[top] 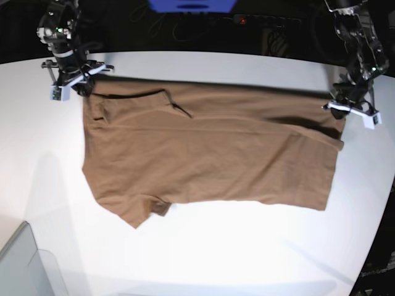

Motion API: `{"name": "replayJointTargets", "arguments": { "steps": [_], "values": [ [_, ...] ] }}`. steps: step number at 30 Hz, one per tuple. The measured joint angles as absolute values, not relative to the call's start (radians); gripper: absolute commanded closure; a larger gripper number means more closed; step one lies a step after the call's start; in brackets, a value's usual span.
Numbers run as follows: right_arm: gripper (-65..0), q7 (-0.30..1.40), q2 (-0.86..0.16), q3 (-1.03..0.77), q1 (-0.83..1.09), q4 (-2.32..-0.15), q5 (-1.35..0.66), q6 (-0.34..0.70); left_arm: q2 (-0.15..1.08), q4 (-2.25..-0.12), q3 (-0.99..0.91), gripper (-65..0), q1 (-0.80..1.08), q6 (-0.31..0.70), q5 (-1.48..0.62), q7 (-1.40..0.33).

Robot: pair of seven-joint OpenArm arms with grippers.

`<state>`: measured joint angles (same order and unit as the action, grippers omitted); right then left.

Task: Layout the t-shirt on the table in an organized manner, then fold the t-shirt properly
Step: 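Pull the shirt further toward the robot with both grippers, then release the shirt and move both grippers to the hem edge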

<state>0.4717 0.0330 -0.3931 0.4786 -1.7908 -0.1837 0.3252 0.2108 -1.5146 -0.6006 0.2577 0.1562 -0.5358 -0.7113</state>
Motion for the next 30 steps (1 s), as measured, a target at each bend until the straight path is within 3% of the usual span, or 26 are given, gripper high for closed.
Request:
{"name": "replayJointTargets", "arguments": {
  "steps": [8, 17, 19, 21, 24, 27, 30],
  "values": [
    [0.0, 0.479, 0.035, -0.392, 0.598, -1.837, -0.188, 0.333, 0.168, -1.631, -0.704, -0.2, 0.419, 0.155, -0.533, -0.712],
    [0.0, 0.474, 0.036, -0.39, 0.627, -1.835, -0.189, 0.333, 0.16, -1.631, -0.703, -0.5, 0.424, 0.157, -0.532, -0.714],
    [-4.9, 0.475, 0.036, -0.39, 0.632, -1.835, -0.189, 0.333, 0.157, -1.631, -0.703, -1.2, 0.424, 0.158, -0.532, -0.715],
    [-13.5, 0.475, 0.036, -0.39, 0.632, -1.835, -0.187, 0.333, 0.157, -1.631, -0.703, -6.3, 0.424, 0.157, -0.532, -0.733],
    [-23.2, 0.474, 0.036, -0.391, 0.657, -1.861, -0.186, 0.332, 0.151, -1.639, -0.708, -19.1, 0.432, 0.157, -0.528, -0.791],
    [-26.4, 0.476, 0.036, -0.411, 0.672, -1.926, -0.189, 0.329, 0.147, -1.662, -0.726, -28.8, 0.443, 0.157, -0.527, -0.838],
    [-26.4, 0.461, 0.051, -0.463, 0.681, -1.991, -0.28, 0.325, 0.117, -1.731, -0.798, -33.4, 0.444, 0.157, -0.528, -0.847]
  ]
}}
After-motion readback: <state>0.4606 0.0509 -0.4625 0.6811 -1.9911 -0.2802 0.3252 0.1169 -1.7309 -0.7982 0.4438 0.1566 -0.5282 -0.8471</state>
